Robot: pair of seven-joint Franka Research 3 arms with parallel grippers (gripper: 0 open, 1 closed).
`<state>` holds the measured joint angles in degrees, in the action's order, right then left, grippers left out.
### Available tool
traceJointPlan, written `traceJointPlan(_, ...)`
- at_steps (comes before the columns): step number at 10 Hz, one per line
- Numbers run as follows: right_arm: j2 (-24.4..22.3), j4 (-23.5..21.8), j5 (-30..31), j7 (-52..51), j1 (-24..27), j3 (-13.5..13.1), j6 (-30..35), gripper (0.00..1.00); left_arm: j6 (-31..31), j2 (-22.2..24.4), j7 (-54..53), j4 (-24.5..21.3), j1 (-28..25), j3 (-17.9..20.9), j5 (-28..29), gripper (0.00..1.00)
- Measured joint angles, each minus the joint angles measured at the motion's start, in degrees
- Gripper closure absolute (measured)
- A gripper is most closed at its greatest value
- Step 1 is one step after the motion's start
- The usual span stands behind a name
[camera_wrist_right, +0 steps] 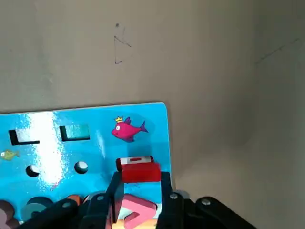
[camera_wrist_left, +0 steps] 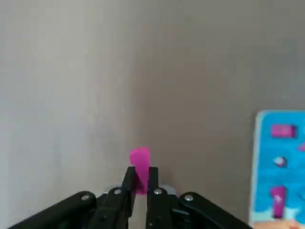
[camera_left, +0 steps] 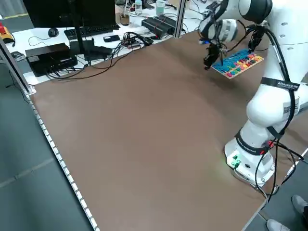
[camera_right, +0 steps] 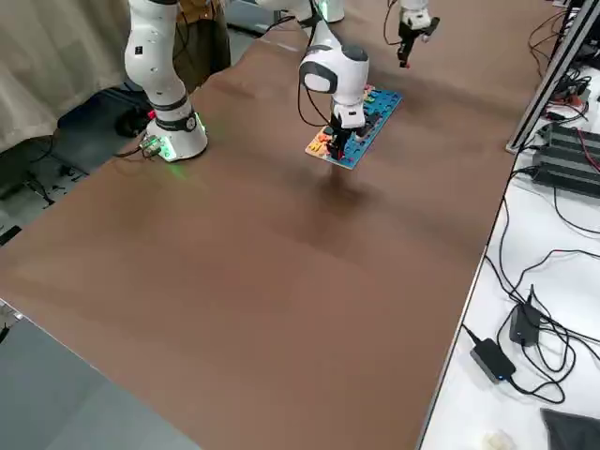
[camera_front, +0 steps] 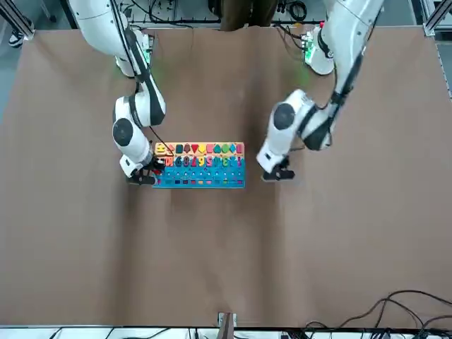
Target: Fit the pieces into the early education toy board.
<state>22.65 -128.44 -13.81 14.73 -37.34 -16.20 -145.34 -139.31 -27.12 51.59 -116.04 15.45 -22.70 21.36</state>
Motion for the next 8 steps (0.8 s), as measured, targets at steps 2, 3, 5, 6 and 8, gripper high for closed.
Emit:
traceJointPlan(2, 0.17, -0.02, -0.04, 0.13, -0.12, 0.01, -0.02, 0.64, -0.07, -0.66, 3.27, 1.46, 3.40, -0.03, -0.05, 0.86)
traceJointPlan(3, 0.26, -0.02, -0.05, 0.18, -0.19, 0.01, -0.03, 0.64, -0.07, -1.72, 4.46, 3.35, 4.94, -0.05, -0.57, 0.86)
traceJointPlan(5, 0.32, -0.02, -0.06, 0.24, -0.23, 0.01, -0.04, 0.64, -0.04, -4.18, 4.87, 6.57, 7.09, -0.06, -2.44, 0.86)
traceJointPlan(6, 0.32, -0.02, -0.06, 0.25, -0.26, 0.01, -0.05, 0.64, -0.04, -5.50, 4.87, 7.74, 7.53, -0.06, -2.83, 0.86)
traceJointPlan(8, 0.34, 0.02, -0.53, 0.29, -0.52, 0.04, -0.07, 0.64, -0.05, -8.52, 4.89, 10.30, 8.57, -0.08, -3.09, 0.86)
